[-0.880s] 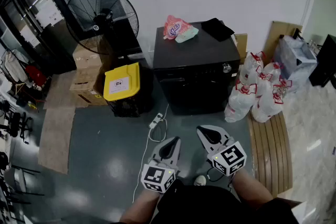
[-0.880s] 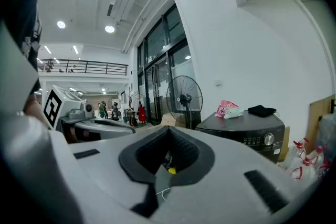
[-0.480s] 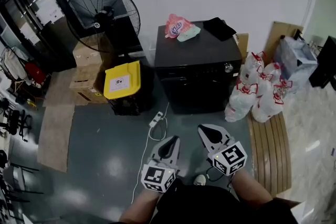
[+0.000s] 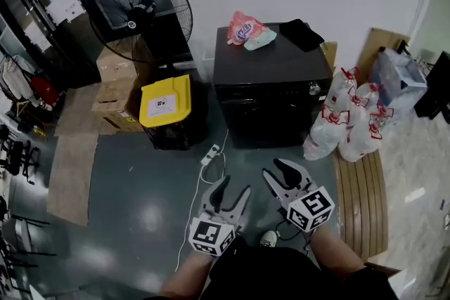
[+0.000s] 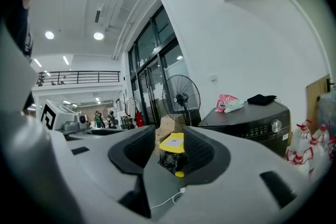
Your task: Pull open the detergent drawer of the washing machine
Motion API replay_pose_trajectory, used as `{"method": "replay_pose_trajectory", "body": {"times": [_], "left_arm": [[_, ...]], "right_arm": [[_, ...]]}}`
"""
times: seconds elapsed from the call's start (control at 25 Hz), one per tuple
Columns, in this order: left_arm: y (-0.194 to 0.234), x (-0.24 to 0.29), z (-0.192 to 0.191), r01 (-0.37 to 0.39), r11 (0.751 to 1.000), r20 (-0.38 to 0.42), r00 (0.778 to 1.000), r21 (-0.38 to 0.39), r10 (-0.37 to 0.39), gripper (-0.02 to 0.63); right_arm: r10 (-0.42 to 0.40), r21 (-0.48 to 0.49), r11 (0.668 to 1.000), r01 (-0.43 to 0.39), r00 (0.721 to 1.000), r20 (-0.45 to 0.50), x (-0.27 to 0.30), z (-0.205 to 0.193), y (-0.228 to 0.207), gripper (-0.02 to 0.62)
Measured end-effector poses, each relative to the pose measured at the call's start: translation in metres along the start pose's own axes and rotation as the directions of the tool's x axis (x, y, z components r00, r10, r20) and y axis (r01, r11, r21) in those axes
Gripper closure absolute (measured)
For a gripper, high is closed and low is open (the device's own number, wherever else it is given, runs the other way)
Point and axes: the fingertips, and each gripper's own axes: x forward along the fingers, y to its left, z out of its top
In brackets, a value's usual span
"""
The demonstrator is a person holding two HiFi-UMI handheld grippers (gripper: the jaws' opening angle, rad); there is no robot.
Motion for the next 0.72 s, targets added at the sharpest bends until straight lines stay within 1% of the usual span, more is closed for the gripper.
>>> {"method": "replay_pose_trajectory", "body": {"times": [0.08, 0.2, 0.32, 0.56, 0.72], "left_arm": [[0.007, -0.001, 0.000, 0.013, 1.000, -0.006, 1.000, 0.016, -0.013, 0.352], [0.022, -0.005, 0.003, 0.025, 1.000, -0.008, 1.000, 0.017, -0.025, 0.340], [0.040, -0.008, 0.004, 0.031, 0.999, 0.001, 1.000, 0.011, -0.031, 0.337], [0.085, -0.009, 0.013, 0.033, 0.999, 0.003, 0.999, -0.007, -0.033, 0.337], [0.112, -0.007, 0.012, 0.054, 0.999, 0.007, 0.999, -0.005, -0.054, 0.336]], "right_arm": [[-0.003, 0.029, 1.000, 0.003, 1.000, 0.009, 0.009, 0.000, 0.001, 0.394], [-0.017, 0.030, 0.999, 0.016, 1.000, 0.008, 0.026, 0.001, 0.004, 0.350], [-0.031, 0.042, 0.999, 0.031, 1.000, 0.006, 0.042, 0.000, 0.007, 0.325], [-0.057, 0.061, 0.996, 0.057, 0.998, -0.009, 0.084, -0.003, 0.010, 0.302], [-0.079, 0.091, 0.993, 0.079, 0.997, -0.005, 0.112, -0.005, 0.007, 0.298]]}}
